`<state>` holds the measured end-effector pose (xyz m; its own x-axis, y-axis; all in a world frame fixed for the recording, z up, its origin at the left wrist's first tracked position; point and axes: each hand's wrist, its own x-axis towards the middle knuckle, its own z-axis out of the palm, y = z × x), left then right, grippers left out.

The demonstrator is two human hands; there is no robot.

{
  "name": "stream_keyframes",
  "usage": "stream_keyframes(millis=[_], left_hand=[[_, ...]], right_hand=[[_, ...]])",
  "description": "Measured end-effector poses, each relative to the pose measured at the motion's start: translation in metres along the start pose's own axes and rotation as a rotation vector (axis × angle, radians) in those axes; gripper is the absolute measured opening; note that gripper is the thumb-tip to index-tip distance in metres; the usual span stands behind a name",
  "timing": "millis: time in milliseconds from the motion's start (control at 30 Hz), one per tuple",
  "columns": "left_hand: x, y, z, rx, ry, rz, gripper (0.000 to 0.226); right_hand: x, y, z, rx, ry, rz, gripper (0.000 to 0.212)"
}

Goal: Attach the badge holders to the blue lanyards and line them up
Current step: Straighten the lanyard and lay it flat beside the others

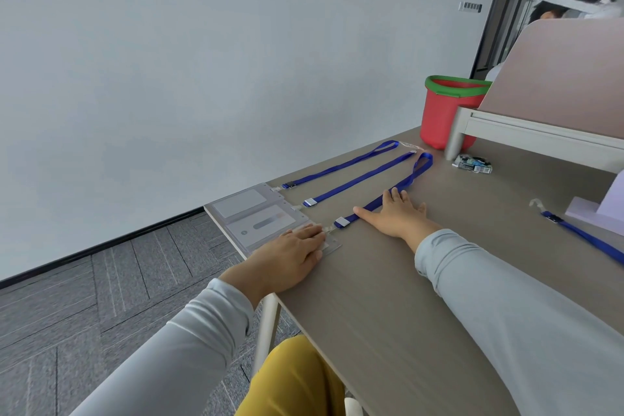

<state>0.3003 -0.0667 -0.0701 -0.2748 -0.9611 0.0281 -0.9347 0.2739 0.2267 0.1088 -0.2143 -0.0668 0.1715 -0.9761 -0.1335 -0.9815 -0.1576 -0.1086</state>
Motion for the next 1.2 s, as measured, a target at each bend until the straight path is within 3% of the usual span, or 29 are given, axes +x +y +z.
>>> stream_keyframes(millis=[200, 567, 867, 1067, 1200], left_hand=[[0.001, 0.0, -0.001, -0.033, -0.004, -0.018, 0.046], [0.048, 0.017, -0.027, 0.03, 0.047, 0.026, 0.039], [0.137, 0.04, -0.025, 0.093, -0.019, 0.114, 0.031], [0.164, 0.043, -0.026, 0.138, -0.049, 0.147, 0.031], [0.177, 0.043, -0.03, 0.092, -0.035, 0.167, 0.035]], right_hand=[[0.004, 0.002, 0.003, 0.028, 0.037, -0.009, 0.102], [0.02, 0.013, 0.0, 0.099, 0.122, -0.044, 0.077], [0.043, 0.035, -0.005, 0.215, 0.267, -0.126, 0.03], [0.064, 0.055, -0.007, 0.294, 0.279, -0.165, 0.024], [0.074, 0.063, -0.013, 0.535, 0.352, -0.11, 0.033]])
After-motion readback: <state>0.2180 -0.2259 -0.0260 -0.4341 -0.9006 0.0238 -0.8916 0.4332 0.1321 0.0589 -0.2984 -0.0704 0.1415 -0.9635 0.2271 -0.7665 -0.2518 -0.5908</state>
